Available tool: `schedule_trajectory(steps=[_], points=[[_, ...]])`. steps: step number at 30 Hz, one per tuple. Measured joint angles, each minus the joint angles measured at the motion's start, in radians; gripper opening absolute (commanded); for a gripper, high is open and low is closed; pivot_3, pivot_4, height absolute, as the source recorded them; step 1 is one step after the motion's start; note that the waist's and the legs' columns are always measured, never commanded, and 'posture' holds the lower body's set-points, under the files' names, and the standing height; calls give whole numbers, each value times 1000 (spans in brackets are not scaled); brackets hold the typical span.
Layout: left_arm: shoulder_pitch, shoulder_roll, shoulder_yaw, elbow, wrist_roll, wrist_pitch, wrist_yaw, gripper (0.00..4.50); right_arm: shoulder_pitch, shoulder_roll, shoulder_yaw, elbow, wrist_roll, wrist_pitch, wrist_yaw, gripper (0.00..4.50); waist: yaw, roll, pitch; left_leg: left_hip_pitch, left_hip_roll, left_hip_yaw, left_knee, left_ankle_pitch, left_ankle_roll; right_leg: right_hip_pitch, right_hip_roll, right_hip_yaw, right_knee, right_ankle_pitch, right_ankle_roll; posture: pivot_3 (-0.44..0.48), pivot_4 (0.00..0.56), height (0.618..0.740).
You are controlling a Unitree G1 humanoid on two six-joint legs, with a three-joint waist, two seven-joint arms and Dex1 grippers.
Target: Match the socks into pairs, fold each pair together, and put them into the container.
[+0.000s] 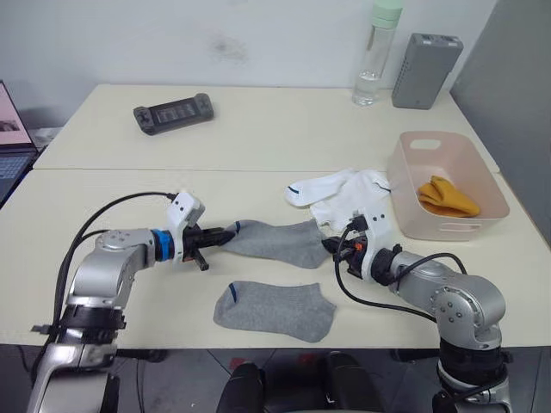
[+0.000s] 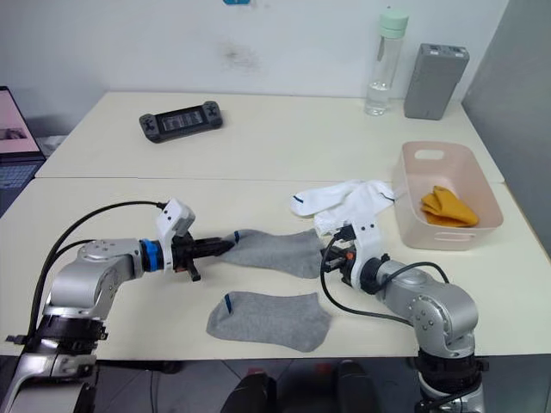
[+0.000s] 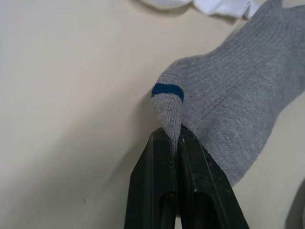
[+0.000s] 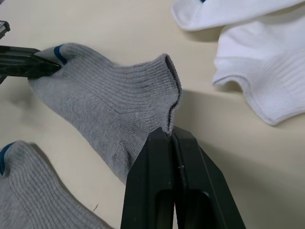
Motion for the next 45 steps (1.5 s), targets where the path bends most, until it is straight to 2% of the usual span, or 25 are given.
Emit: schedule_trajectory(steps=[5,9,10,13,20,24,28,34,37,41,45], points=[[50,-80,-6,-64,-11,21,95,39,-12,-2,39,55,-35,-4,-22,0,5,0,0,0,0,1,0,0,0,0,0,0,0,0,0,0,150,740],[59,-95,-8,-85,-15,30,145,39,-36,-3,43,78,-59,-14,-31,0,5,0,0,1,0,1,0,0,0,0,0,1,0,1,-1,0,150,740],[60,-98,-8,-92,-21,42,151,247,-37,-4,43,78,-61,-14,-31,0,6,0,0,1,0,1,0,0,0,0,0,1,0,1,-1,0,150,740],[66,-99,-8,-101,-34,54,166,914,-37,-9,43,78,-67,-15,-28,694,8,0,0,1,0,1,0,0,0,0,0,1,0,1,-1,0,150,740],[80,-89,-9,-124,-38,34,177,3021,-16,-41,50,64,-88,-60,-18,3212,7,0,-1,2,1,2,0,0,0,0,1,1,0,1,-1,0,150,740],[115,-85,74,-129,-107,29,167,4193,4,-103,51,-7,-87,-114,13,4496,1,0,-1,1,1,2,0,0,0,0,1,1,0,1,-1,0,150,740],[58,-54,104,-102,-140,38,161,4193,23,-98,42,-27,-89,-154,20,4496,4,0,-1,1,1,1,0,0,0,1,1,0,0,1,-1,0,150,740],[-12,-47,23,25,-36,-67,170,4193,41,-81,74,-4,-123,-185,0,4496,10,0,-1,1,0,2,0,0,0,0,1,1,-1,2,-1,0,150,740],[-19,-47,-23,57,-3,-83,163,3578,60,-55,77,8,-136,-194,-20,4500,10,0,-1,1,0,2,0,0,0,0,1,1,-1,2,-1,0,150,740],[-53,-48,-58,94,45,-124,163,2373,76,-37,100,55,-165,-211,-30,4500,10,0,-1,1,0,3,0,0,0,0,0,2,-1,2,0,0,150,740],[-63,-63,-60,112,55,-140,163,1164,75,-19,112,84,-176,-233,-28,3248,10,0,-1,1,0,3,0,0,0,0,0,1,-1,2,0,0,150,740]])
